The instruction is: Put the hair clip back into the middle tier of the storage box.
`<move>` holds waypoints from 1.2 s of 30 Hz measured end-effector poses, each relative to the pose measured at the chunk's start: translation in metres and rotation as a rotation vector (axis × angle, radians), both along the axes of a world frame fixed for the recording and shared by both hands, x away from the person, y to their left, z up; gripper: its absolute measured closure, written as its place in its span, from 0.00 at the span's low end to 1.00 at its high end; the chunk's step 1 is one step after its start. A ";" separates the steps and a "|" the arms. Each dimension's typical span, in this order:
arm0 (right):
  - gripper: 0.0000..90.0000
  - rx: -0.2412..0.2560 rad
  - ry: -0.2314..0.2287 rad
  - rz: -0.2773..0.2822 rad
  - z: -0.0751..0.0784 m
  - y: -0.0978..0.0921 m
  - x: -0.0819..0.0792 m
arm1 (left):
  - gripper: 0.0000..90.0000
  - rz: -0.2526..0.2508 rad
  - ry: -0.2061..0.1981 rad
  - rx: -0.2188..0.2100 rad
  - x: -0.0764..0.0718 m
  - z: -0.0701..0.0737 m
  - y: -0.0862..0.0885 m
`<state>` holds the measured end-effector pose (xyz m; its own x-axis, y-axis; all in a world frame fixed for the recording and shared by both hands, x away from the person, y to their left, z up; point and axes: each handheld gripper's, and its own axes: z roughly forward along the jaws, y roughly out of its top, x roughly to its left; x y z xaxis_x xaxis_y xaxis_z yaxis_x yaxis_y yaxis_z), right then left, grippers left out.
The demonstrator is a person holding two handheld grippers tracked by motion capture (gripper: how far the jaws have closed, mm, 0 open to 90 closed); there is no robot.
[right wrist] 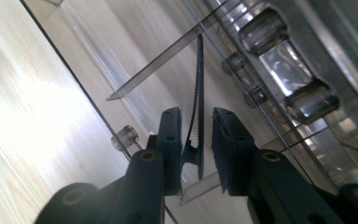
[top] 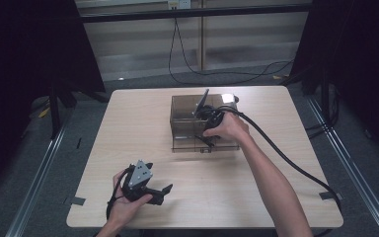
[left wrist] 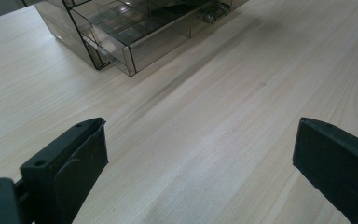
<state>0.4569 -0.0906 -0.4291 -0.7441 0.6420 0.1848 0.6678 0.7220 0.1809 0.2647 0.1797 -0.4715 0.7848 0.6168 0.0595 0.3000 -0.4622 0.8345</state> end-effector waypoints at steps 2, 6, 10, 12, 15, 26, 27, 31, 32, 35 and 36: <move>0.78 0.022 -0.005 -0.004 0.000 -0.002 0.000 | 0.03 0.001 -0.002 0.002 0.000 0.000 0.001; 0.76 0.048 -0.018 -0.023 0.002 -0.005 -0.002 | 0.03 0.009 0.001 -0.007 0.000 0.000 0.000; 0.73 0.071 -0.041 -0.042 0.003 -0.012 -0.003 | 0.03 0.007 0.000 0.000 0.000 0.000 0.001; 0.73 0.103 -0.054 -0.047 0.003 -0.015 -0.005 | 0.03 0.007 -0.002 -0.001 0.001 0.000 0.001; 0.72 0.123 -0.069 -0.060 0.006 -0.017 -0.008 | 0.03 0.010 0.000 0.004 0.001 0.000 0.001; 0.69 0.207 -0.108 -0.066 0.002 -0.028 -0.015 | 0.04 0.015 -0.007 -0.006 0.001 0.000 0.000; 0.69 0.211 -0.106 -0.078 0.002 -0.029 -0.016 | 0.04 0.020 -0.006 -0.009 0.001 0.000 0.000; 0.69 0.231 -0.130 -0.075 0.001 -0.034 -0.018 | 0.04 0.015 -0.008 0.003 0.001 0.000 0.001; 0.69 0.242 -0.137 -0.075 0.000 -0.035 -0.019 | 0.04 0.015 -0.008 0.003 0.001 0.000 0.001; 0.69 0.255 -0.151 -0.076 0.001 -0.037 -0.020 | 0.04 0.012 -0.008 0.003 0.001 0.000 0.001; 0.69 0.260 -0.158 -0.076 0.001 -0.038 -0.021 | 0.04 0.014 -0.008 -0.001 0.001 -0.001 0.001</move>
<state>0.4355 -0.1287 -0.4283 -0.7283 0.6433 0.2362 0.6672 0.5867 0.4589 0.2661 0.1806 -0.4722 0.7755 0.6279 0.0655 0.2997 -0.4574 0.8372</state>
